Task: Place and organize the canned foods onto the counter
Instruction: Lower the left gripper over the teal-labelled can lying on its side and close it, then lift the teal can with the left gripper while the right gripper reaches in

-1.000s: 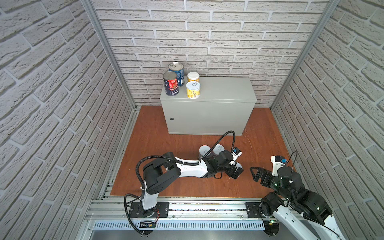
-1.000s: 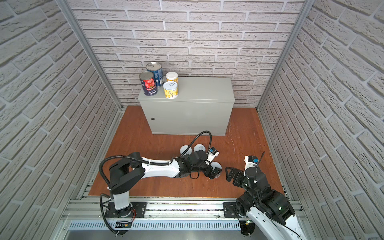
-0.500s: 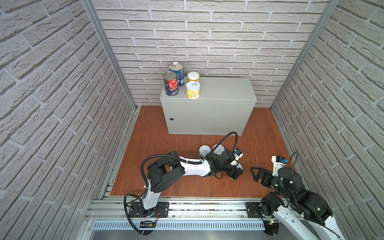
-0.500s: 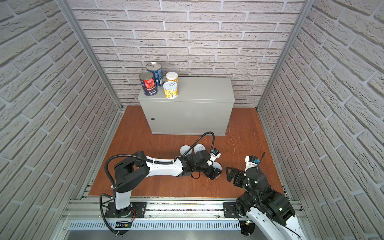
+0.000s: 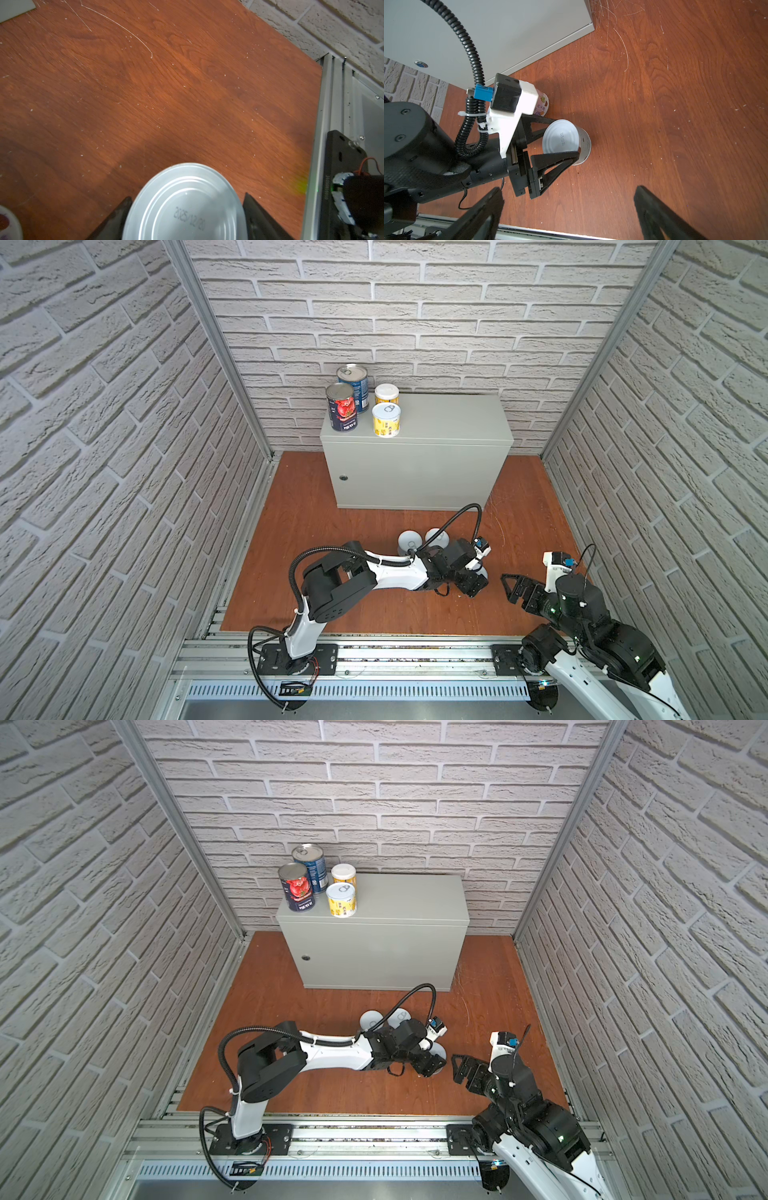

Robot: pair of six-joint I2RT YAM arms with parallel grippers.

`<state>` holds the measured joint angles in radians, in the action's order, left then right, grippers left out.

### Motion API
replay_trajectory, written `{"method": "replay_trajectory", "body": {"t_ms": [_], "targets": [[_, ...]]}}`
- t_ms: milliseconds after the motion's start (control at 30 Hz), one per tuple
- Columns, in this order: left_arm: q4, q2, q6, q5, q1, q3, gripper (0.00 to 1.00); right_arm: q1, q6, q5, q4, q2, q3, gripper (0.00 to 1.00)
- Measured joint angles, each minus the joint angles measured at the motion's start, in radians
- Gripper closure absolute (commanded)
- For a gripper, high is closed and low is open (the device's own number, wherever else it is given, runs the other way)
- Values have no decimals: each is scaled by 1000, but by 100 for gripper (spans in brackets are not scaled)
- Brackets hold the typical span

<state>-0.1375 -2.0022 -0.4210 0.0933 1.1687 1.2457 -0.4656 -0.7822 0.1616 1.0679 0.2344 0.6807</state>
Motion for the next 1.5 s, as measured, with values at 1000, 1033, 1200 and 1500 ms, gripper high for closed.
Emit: {"method": "replay_trajectory", "body": {"t_ms": [1000,1033,1200,1500], "targets": [[121,-51,-69,-132,-50,91,36,0,7,-2,-1,53,0,1],[122,-51,-72,-135,-53,92,38,0,8,-3,-2,54,0,1],[122,-51,-72,-134,-65,92,41,0,21,-30,-14,64,-1,1],[169,59,-121,-38,-157,11,44,0,108,-142,-107,137,-22,1]]}}
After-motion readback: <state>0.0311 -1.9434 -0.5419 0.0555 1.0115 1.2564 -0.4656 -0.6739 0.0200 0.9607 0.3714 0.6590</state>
